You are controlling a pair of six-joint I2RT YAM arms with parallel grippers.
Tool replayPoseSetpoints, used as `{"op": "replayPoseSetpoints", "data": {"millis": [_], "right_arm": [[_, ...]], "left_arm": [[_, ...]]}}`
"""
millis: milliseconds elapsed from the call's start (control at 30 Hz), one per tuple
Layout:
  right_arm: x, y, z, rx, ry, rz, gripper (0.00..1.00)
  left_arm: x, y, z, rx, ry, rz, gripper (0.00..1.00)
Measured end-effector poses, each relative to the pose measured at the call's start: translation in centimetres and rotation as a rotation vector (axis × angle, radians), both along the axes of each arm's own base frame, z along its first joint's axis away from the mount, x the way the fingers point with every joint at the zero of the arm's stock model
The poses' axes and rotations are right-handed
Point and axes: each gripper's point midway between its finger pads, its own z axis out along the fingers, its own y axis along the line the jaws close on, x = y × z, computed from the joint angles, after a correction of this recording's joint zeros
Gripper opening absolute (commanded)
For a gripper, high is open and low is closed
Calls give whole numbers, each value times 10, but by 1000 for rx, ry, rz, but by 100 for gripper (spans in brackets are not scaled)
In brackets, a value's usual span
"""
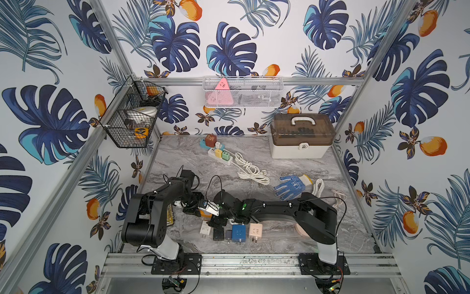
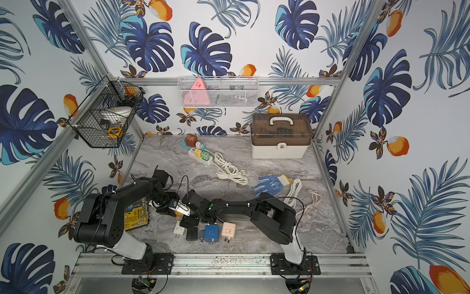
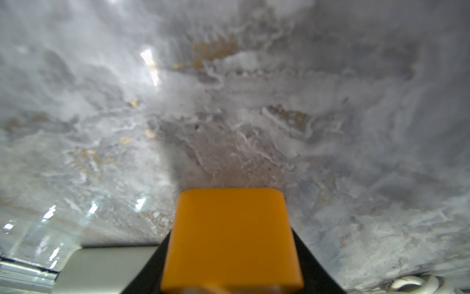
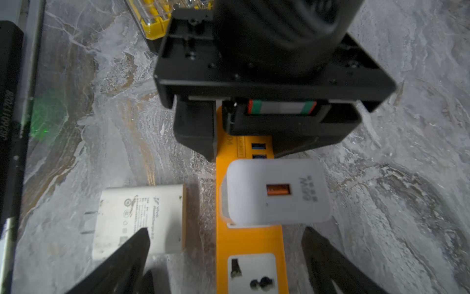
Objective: Pull the plug off the socket
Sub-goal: Remove the plug from the socket.
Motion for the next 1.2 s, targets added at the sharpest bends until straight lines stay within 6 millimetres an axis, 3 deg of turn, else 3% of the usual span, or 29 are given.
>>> {"op": "replayPoseSetpoints", "data": {"millis": [167,433,600,967,1200], "right_arm": [[14,11,0,28,-5,-17,91],[16,17,-15,24,31,-18,76],[18,20,-15,22,32,-20,64],[20,22,-10,19,45,-29,27],[21,13,-7,-2,42,-27,20]], "left_arm": [[0,0,0,0,1,-1,0],[1,0,1,0,-1,-18,0],[0,0,1,0,-1,-20,0],[0,-1,1,-6,-5,-30,0],[1,-6,2,-34,-11,-34,0]]}}
